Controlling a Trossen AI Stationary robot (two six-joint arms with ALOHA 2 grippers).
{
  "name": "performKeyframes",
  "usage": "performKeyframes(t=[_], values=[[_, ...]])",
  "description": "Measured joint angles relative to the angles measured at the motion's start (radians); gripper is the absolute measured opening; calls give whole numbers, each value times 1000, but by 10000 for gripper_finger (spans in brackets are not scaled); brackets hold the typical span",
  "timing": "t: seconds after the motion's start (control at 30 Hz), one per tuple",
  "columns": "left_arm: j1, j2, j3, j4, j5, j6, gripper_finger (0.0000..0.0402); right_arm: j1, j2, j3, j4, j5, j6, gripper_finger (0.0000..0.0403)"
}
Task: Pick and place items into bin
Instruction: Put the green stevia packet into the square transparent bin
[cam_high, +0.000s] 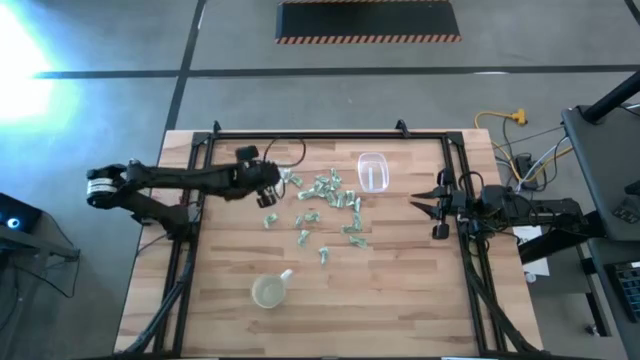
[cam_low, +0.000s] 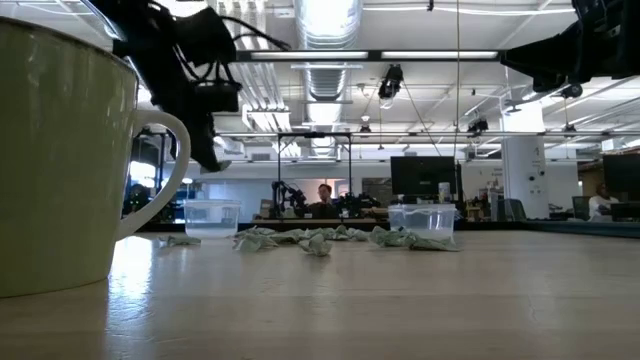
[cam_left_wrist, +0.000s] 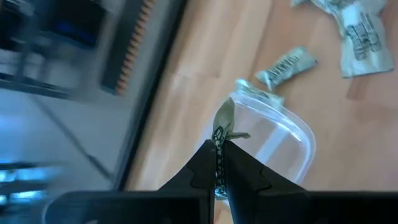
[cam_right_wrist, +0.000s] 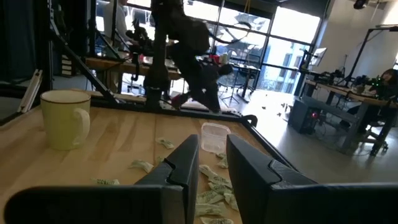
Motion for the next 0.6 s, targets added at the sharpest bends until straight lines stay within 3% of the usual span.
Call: performKeyframes(t=[0.1, 0.2, 0.47, 0.6], values=[[65, 22, 1, 25, 91, 16, 8, 0, 0, 0, -2, 0, 21, 73], [103, 37, 2, 33, 101, 16, 8, 0, 1, 0, -20, 0, 44, 73], [125, 65, 2, 34, 210, 40, 10, 0, 5, -21, -55, 0, 80, 73], [125, 69, 3, 34, 232, 41, 33, 0, 12, -26, -55, 6, 84, 73]])
